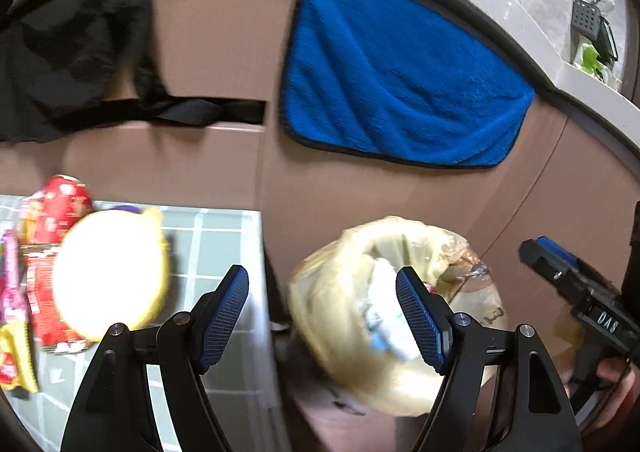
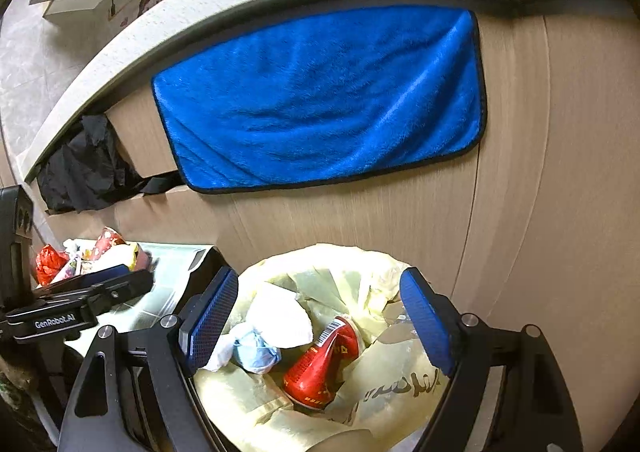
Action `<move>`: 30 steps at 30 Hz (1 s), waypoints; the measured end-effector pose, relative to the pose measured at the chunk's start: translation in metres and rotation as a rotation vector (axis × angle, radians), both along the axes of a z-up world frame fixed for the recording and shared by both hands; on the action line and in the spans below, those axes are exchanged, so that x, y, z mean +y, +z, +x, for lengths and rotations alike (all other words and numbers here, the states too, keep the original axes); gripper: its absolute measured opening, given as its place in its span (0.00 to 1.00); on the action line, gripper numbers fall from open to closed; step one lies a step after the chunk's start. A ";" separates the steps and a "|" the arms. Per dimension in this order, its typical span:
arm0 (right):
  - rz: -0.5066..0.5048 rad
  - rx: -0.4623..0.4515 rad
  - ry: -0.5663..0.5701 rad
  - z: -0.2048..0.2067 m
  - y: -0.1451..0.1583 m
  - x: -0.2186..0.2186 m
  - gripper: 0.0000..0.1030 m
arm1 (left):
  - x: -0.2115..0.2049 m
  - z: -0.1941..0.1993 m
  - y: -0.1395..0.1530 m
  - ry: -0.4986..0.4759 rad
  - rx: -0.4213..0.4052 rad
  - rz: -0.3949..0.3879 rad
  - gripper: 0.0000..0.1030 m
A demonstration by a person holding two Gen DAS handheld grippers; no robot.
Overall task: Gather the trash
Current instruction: 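Open both grippers to drop the tissue bundle and red can into the bin, then move the left gripper back to the table and grasp the white tissue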
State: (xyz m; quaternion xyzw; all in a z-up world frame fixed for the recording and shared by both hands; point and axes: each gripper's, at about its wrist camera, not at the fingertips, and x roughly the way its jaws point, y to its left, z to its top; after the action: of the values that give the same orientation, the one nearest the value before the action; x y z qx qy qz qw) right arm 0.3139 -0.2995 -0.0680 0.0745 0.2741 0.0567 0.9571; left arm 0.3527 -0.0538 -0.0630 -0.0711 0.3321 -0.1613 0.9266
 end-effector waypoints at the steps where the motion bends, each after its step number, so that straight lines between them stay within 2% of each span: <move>1: -0.003 -0.004 -0.005 -0.002 0.002 0.001 0.79 | 0.005 -0.003 0.001 0.010 -0.006 0.006 0.74; 7: -0.006 -0.057 -0.027 -0.017 0.024 0.004 0.79 | 0.058 -0.025 0.006 0.096 -0.041 0.056 0.74; 11: -0.010 -0.070 -0.030 -0.020 0.036 0.012 0.78 | 0.098 -0.041 0.001 0.168 -0.032 0.076 0.74; 19: -0.101 -0.091 0.042 -0.024 0.039 0.080 0.78 | 0.166 -0.069 -0.005 0.259 -0.028 0.074 0.74; 23: -0.087 -0.058 0.120 -0.020 0.031 0.118 0.78 | 0.210 -0.077 -0.002 0.326 -0.040 0.047 0.74; 26: -0.032 -0.007 0.197 -0.015 0.019 0.146 0.78 | 0.247 -0.080 -0.002 0.369 -0.039 0.017 0.74; 30: -0.007 0.054 0.267 -0.012 0.003 0.178 0.78 | 0.296 -0.072 0.008 0.431 -0.078 0.026 0.74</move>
State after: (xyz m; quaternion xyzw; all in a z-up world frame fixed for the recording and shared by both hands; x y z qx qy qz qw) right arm 0.3023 -0.1219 -0.0652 0.0356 0.3072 0.1804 0.9337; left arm 0.2808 0.2422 -0.0554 -0.1222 0.2754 0.0420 0.9526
